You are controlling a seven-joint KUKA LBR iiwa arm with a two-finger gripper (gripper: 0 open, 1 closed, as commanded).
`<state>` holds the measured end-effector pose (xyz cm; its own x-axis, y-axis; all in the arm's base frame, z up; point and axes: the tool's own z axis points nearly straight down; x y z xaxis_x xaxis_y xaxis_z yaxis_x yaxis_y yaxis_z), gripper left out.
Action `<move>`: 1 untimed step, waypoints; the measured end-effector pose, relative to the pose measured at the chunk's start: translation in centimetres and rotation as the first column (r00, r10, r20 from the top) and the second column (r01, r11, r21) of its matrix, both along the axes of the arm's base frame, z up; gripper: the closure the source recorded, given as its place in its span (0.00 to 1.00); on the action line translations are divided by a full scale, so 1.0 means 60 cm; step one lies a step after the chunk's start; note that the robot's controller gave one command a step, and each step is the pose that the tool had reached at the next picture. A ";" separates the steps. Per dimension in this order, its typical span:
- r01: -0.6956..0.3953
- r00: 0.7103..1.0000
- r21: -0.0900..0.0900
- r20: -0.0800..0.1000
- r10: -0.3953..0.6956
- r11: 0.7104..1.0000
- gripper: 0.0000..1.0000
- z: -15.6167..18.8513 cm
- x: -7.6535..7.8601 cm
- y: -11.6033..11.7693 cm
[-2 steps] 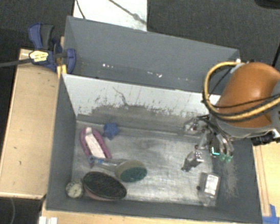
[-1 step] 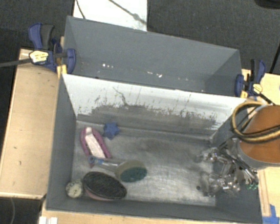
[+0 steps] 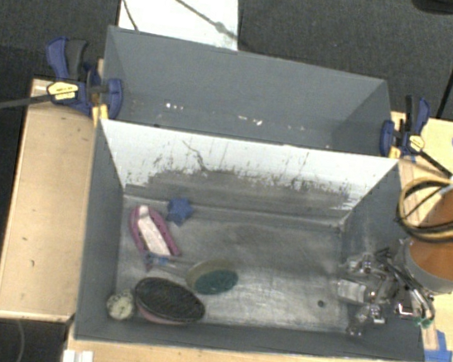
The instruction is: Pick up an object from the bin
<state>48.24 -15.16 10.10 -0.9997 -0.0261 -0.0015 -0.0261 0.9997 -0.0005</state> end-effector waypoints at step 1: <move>-0.250 0.968 -0.001 0.004 0.250 0.968 0.00 0.028 -0.009 0.000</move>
Offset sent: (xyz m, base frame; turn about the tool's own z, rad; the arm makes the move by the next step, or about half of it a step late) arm -0.0067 -0.0007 0.0164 -0.2537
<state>47.68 -15.19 11.79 -0.9613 -0.2753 -0.0050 -0.2753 0.9614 -0.0011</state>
